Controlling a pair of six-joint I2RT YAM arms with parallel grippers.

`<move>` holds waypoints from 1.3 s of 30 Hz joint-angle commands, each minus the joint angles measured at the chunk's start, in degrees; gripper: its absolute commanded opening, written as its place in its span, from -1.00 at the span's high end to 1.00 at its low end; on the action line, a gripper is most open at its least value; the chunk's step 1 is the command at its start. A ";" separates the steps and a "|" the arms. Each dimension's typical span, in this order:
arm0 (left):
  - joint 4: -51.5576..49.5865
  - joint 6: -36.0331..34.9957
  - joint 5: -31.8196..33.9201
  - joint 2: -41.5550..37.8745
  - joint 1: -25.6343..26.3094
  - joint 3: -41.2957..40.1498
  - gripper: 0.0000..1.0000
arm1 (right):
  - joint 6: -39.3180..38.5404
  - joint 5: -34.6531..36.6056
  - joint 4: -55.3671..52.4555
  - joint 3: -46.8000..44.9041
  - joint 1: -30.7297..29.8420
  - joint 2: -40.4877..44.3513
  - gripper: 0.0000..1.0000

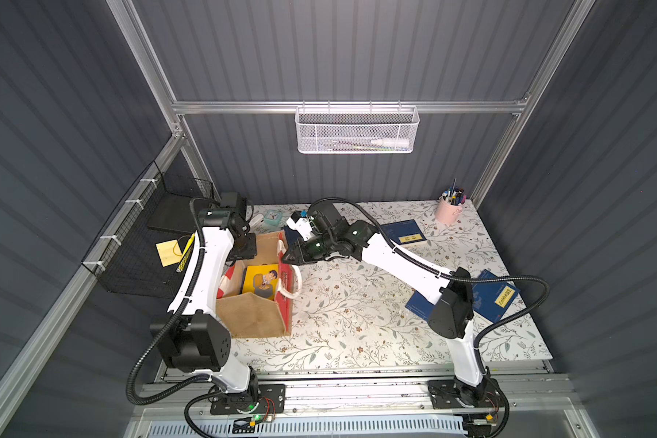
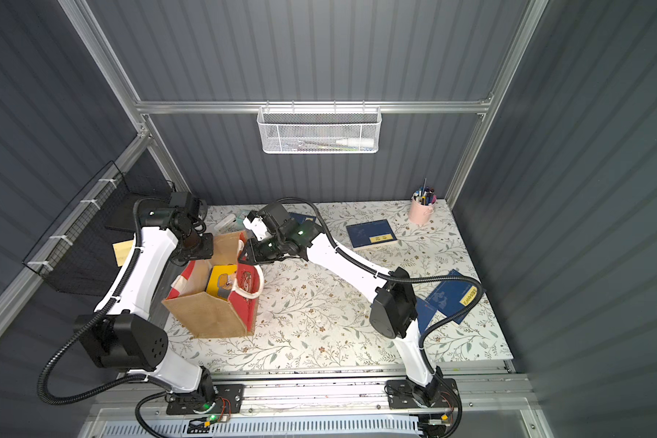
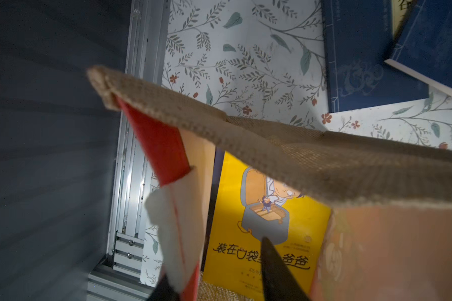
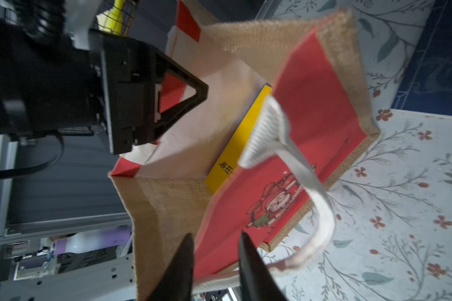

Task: Put the books into the canvas bag
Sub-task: Move the canvas bag to the center of the board, then pick up the book from the center of the board.

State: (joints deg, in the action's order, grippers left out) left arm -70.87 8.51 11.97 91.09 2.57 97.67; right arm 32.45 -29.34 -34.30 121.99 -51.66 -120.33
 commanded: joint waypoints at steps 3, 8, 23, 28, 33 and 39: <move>3.26 1.77 -7.05 -0.50 0.14 8.91 0.01 | -2.30 -0.52 -1.02 -2.54 3.50 5.92 0.00; 4.37 3.82 -8.20 3.10 5.71 15.52 0.00 | -1.04 1.08 2.90 -13.74 10.35 12.66 -0.10; 21.24 8.97 -14.75 27.89 15.10 22.72 -0.28 | 2.66 6.23 6.17 -22.73 23.88 7.93 -0.32; 23.58 7.96 -15.88 38.60 14.69 29.21 -0.42 | 4.14 5.85 7.26 -17.92 24.92 -0.70 -0.34; 24.92 8.75 -17.59 47.75 12.88 35.46 -0.48 | 6.08 5.10 10.27 -12.75 25.55 -8.67 -0.31; 28.65 10.51 -20.67 53.46 9.60 34.96 -0.50 | 7.61 4.20 14.54 -6.54 25.97 -17.29 -0.32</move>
State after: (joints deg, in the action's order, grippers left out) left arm -44.01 17.67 -6.17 141.95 14.00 131.11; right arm 38.68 -24.34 -22.63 112.22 -26.11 -135.17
